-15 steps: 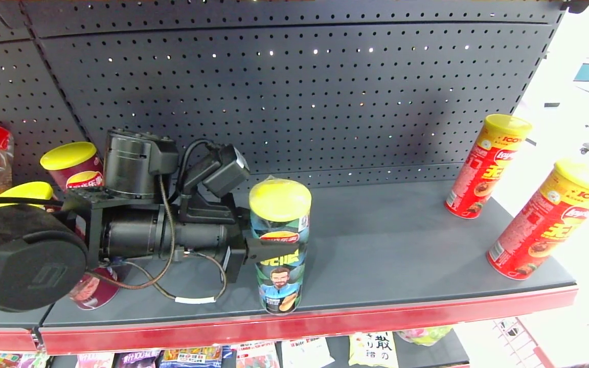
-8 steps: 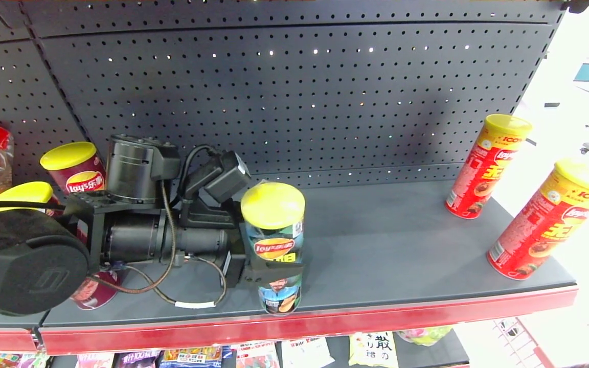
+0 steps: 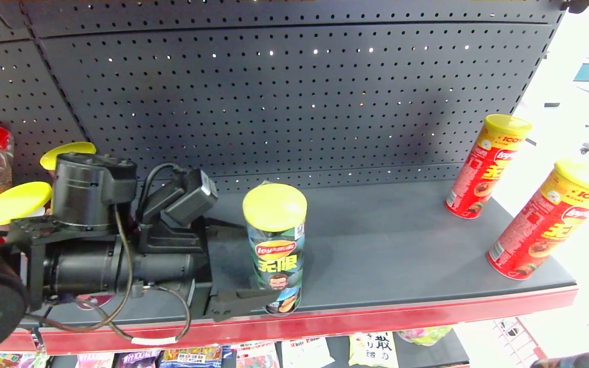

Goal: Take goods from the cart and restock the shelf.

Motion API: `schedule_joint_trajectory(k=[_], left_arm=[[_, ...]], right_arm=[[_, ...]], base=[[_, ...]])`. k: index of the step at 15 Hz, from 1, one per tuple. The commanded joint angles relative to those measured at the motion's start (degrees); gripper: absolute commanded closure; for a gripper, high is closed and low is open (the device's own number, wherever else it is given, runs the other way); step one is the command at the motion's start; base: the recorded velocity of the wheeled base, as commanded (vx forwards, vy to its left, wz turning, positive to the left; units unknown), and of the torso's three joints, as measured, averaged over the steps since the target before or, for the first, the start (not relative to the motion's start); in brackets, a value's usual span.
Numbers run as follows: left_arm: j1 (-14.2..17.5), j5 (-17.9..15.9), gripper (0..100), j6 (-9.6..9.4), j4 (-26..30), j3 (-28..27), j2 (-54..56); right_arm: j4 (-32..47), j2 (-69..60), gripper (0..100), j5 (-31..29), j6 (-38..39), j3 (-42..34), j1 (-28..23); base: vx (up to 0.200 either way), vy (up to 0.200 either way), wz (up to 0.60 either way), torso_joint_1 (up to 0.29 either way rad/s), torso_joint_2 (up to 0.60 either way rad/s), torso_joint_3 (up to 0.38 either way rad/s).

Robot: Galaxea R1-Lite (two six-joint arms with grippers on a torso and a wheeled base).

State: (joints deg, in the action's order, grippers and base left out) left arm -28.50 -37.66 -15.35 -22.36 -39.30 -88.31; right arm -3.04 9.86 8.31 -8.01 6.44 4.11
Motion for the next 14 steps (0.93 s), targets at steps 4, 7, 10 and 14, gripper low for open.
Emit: schedule_joint_trajectory(k=[4, 7, 10, 14], left_arm=[[4.2, 2.9, 0, 5.24, 0.1, 9.8, 16.7], [4.2, 5.1, 0, 7.26, 0.3, 14.1, 23.0], [4.2, 6.8, 0, 7.53, 0.3, 16.4, 26.0], [4.0, 9.4, 0, 7.09, 0.2, 16.3, 26.3]], right_arm=[[-0.2, 34.7, 100, 12.2, -4.7, 24.5, 2.2], [-0.8, 46.9, 100, 11.7, -4.8, 34.0, 12.1], [-0.7, 63.5, 100, 8.9, -3.5, 47.0, 22.3], [-0.9, 79.3, 100, 8.6, -3.3, 58.7, 23.1]], base=[[0.000, 0.000, 0.00, 0.000, 0.00, 0.000], [0.000, 0.000, 0.00, 0.000, 0.00, 0.000], [0.000, 0.000, 0.00, 0.000, 0.00, 0.000], [0.000, 0.000, 0.00, 0.000, 0.00, 0.000]])
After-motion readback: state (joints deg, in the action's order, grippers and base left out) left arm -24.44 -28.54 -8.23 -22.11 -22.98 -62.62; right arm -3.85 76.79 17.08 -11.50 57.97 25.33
